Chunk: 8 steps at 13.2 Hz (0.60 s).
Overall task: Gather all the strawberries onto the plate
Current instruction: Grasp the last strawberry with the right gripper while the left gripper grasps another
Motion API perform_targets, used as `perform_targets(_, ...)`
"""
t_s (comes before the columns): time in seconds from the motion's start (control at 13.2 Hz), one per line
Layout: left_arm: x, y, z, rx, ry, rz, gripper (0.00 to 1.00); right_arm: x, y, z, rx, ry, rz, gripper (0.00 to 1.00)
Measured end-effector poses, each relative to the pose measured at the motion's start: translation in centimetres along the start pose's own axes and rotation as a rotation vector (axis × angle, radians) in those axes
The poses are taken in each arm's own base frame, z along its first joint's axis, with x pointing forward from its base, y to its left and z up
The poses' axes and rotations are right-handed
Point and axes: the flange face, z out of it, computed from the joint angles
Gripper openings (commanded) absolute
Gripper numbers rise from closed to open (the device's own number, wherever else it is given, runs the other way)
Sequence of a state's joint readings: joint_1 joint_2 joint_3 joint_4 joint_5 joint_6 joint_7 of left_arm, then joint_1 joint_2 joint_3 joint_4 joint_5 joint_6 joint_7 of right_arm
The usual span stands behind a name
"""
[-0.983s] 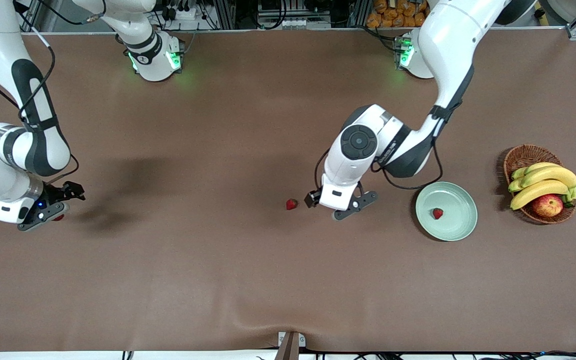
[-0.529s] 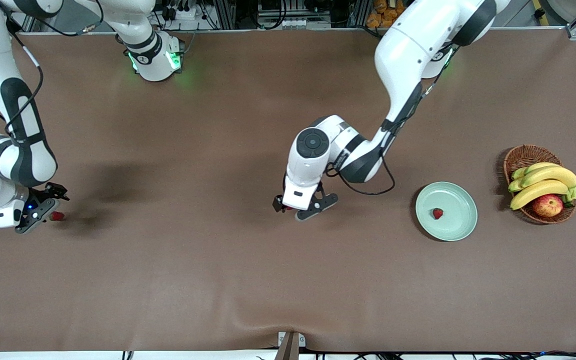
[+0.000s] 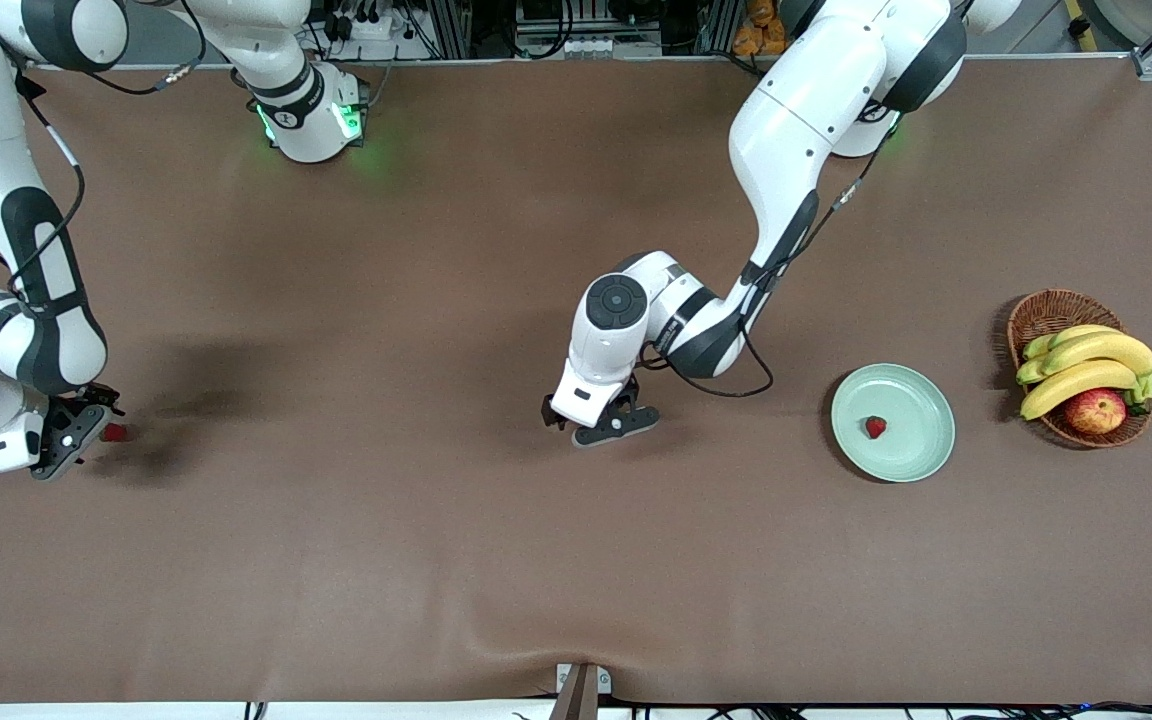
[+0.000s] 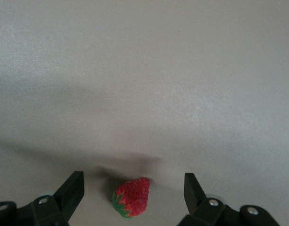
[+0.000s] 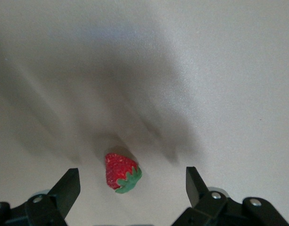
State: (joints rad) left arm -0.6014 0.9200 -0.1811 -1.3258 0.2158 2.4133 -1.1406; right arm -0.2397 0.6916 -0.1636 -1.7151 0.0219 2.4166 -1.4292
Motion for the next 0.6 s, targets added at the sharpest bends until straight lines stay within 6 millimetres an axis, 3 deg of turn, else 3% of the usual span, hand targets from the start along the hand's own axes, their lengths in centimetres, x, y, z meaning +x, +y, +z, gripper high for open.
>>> perform_targets(0.23,-2.8,1.7,-0.1,0.015,0.045,0.117,0.72,-0.2,0.0,0.8,0.006,-0.003,-0.019,1.00)
perform_targets(0.45,-2.6,1.6,-0.1,0.023,0.055,0.203,0.73,0.0,-0.1,1.3,0.014,-0.003,-0.027,1.00)
perform_targets(0.6,-2.3,1.4,0.0,0.027,0.055,0.235,0.72,0.1,-0.2,1.4,0.014,-0.003,-0.031,0.89)
